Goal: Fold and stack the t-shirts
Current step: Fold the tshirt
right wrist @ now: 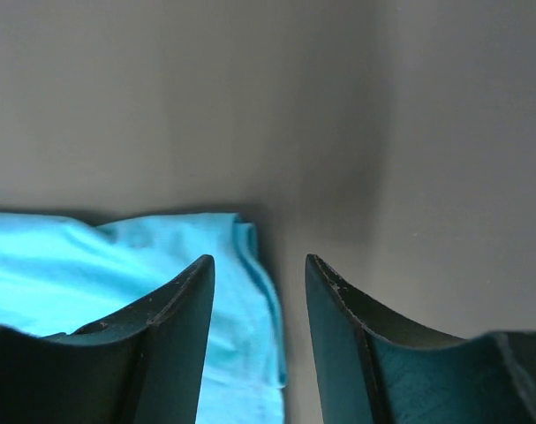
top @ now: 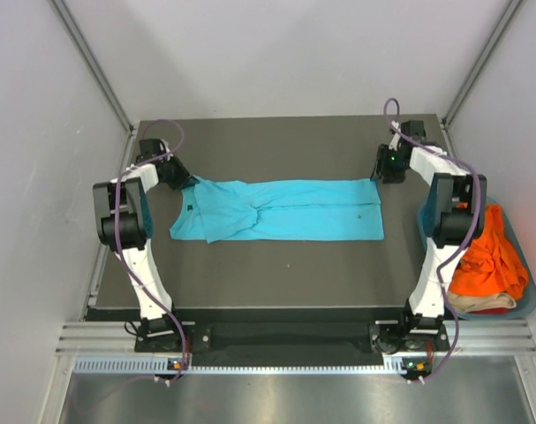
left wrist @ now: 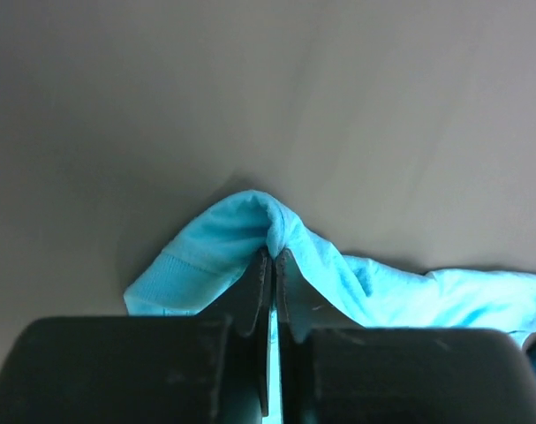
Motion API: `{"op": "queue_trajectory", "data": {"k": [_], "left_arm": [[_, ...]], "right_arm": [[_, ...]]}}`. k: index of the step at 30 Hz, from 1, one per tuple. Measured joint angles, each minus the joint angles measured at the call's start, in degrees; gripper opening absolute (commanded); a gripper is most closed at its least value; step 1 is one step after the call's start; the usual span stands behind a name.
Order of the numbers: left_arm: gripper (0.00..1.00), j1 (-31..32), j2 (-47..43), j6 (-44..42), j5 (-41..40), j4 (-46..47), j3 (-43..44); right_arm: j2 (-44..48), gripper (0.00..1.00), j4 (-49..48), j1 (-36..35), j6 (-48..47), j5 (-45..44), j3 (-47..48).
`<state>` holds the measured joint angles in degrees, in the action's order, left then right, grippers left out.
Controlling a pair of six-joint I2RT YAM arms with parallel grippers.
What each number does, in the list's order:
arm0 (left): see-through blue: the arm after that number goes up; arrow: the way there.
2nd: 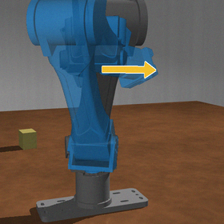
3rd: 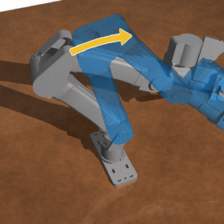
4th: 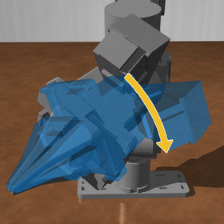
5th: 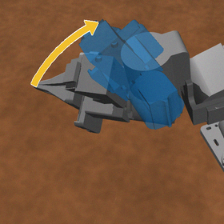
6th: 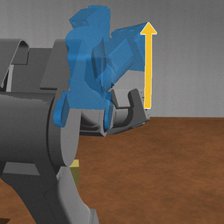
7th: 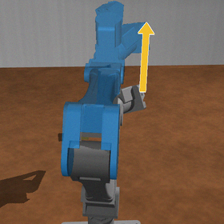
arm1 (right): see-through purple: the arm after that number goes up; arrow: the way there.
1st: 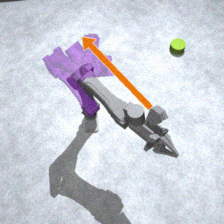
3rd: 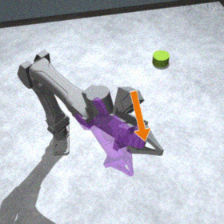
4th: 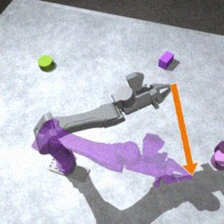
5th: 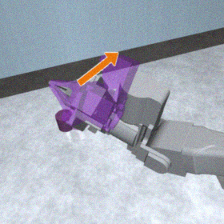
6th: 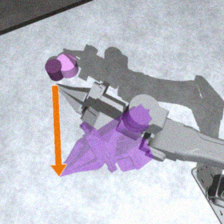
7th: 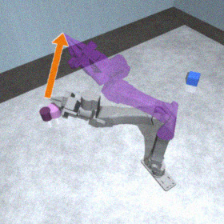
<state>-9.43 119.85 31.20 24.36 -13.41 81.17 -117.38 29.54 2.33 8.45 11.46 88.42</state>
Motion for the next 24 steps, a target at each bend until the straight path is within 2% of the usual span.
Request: {"op": "queue_trajectory", "data": {"k": [6, 14, 21, 24], "left_arm": [[0.0, 0.1, 2.0, 0.0, -0.1, -0.3, 2.4], [0.0, 0.1, 3.3, 0.4, 0.1, -0.4, 4.2], [0.0, 0.1, 3.4, 0.4, -0.2, -0.6, 4.4], [0.0, 0.2, 3.4, 0.4, -0.4, -0.7, 4.5]], "right_arm": [[-3.5, 0.45, -0.2, 2.6, -1.9, 4.7, 1.1], [-5.3, 0.33, -4.3, 3.2, -1.2, 11.4, 1.4], [-5.3, 0.3, -8.2, 4.4, 0.3, 16.5, -0.7], [-5.3, 0.15, -8.8, 4.7, 0.4, 17.5, -1.4]]}}
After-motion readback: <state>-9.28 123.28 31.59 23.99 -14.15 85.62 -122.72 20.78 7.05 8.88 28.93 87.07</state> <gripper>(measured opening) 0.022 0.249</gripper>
